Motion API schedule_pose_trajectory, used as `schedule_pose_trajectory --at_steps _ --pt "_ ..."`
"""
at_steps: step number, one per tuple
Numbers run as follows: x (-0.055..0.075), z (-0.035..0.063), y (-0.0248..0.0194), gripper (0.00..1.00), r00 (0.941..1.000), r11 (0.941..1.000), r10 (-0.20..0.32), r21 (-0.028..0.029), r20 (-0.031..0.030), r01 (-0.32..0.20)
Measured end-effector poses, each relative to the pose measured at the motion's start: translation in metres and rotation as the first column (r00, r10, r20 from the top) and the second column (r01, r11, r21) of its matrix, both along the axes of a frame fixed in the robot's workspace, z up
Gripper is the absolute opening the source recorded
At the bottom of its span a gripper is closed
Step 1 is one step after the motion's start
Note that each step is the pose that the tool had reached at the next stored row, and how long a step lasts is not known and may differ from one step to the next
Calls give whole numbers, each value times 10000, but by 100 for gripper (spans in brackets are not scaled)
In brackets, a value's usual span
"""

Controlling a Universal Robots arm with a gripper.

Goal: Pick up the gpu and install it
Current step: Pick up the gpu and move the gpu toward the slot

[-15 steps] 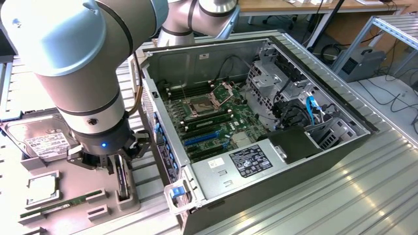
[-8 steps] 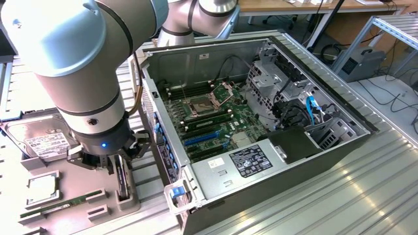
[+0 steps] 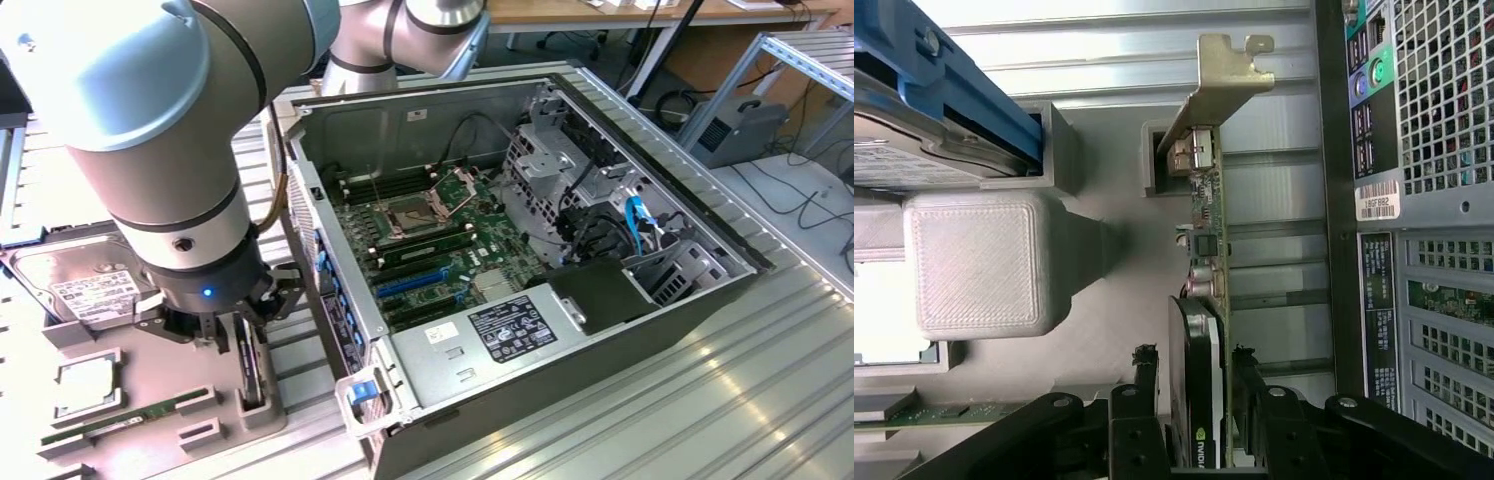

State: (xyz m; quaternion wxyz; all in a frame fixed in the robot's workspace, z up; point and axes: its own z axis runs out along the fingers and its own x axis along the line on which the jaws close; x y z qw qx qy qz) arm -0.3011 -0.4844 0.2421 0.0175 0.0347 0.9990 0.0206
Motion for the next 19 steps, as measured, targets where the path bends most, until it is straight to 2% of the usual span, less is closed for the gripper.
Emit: schedule_pose_trajectory --at_steps 10,11,12,16,18,19 --pt "10 0 0 42 10000 10000 -1 1 0 1" --pt "10 0 0 41 10000 10000 -1 1 1 1" --pt "10 0 0 33 10000 10000 -1 1 1 1" --pt "10 0 0 33 10000 10000 -1 1 0 1" --pt "10 0 0 27 10000 10000 -1 1 0 1" --pt "10 0 0 27 10000 10000 -1 1 0 1"
